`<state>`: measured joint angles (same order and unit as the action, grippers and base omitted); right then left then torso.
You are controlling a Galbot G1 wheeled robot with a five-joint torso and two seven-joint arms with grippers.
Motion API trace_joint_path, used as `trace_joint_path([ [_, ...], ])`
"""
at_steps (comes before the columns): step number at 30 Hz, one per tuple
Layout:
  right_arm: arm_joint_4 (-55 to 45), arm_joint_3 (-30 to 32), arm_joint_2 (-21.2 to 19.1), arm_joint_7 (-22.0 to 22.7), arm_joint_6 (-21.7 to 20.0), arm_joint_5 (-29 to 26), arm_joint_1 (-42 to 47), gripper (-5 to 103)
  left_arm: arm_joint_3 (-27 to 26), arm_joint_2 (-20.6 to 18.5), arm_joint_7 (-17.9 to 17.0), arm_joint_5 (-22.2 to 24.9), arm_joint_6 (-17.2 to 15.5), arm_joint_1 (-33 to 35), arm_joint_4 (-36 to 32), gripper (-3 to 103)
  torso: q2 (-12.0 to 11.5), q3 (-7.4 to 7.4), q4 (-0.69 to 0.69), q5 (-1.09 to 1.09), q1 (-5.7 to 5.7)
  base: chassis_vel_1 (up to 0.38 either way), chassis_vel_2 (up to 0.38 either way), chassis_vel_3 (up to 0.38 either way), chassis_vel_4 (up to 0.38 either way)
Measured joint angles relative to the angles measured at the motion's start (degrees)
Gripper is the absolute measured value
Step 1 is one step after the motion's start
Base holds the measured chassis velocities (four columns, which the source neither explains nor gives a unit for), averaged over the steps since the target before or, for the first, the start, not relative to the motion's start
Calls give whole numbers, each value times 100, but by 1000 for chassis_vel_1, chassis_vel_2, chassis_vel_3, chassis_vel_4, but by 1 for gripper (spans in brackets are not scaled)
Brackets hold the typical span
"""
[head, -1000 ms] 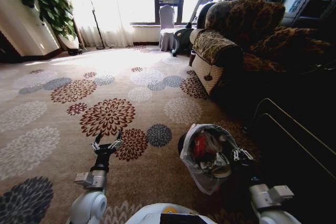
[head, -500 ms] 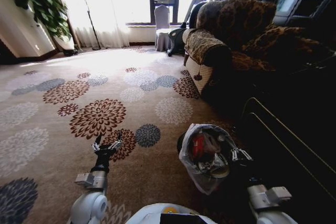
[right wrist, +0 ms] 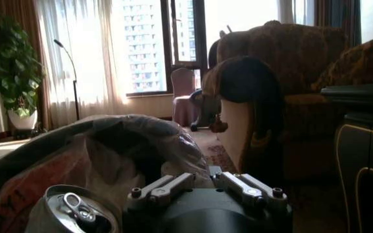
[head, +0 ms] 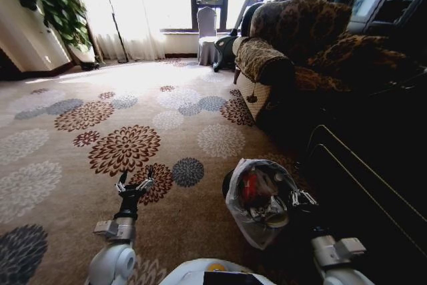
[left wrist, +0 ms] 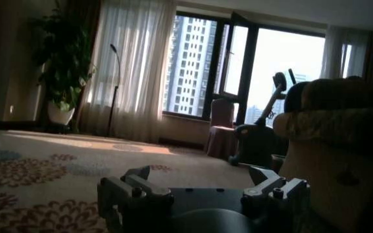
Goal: Pick up the trash from the ground and place it into the trash bin.
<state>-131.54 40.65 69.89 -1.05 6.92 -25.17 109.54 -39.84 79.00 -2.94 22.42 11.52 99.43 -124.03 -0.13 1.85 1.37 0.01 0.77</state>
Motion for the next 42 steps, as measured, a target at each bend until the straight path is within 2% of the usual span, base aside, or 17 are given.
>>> trace_joint_path([
  [14, -131, 60, 7, 0, -89, 139, 122, 0, 1, -24, 0, 7, 0, -2, 31, 100, 0, 0, 2, -1, 0, 50, -40, -43, 43],
  [26, -168, 113, 172, -2, -64, 242, 299, 0, 95, -45, 11, 1, -38, -37, 31, 100, 0, 1, 4, 0, 1, 32, -44, -36, 36],
  [29, -44, 421, 575, 4, 118, 449, 504, 0, 76, -28, 11, 12, -22, -15, 47, 100, 0, 0, 3, -3, 1, 24, -19, -11, 28],
  [30, -44, 421, 575, 4, 118, 449, 504, 0, 76, -28, 11, 12, -22, -15, 47, 100, 0, 0, 3, -3, 1, 71, -57, -32, 85],
  [34, 71, 579, 1019, 3, 320, 488, 834, 0, 117, -23, 17, -2, -13, -23, 115, 100, 0, 1, -2, -1, 1, 99, -111, -131, 102],
  [42, 77, 588, 1046, 0, 354, 487, 857, 0, 124, -21, 20, -8, -11, -26, 122, 100, 0, -1, 3, -2, 0, 219, -207, -222, 201],
])
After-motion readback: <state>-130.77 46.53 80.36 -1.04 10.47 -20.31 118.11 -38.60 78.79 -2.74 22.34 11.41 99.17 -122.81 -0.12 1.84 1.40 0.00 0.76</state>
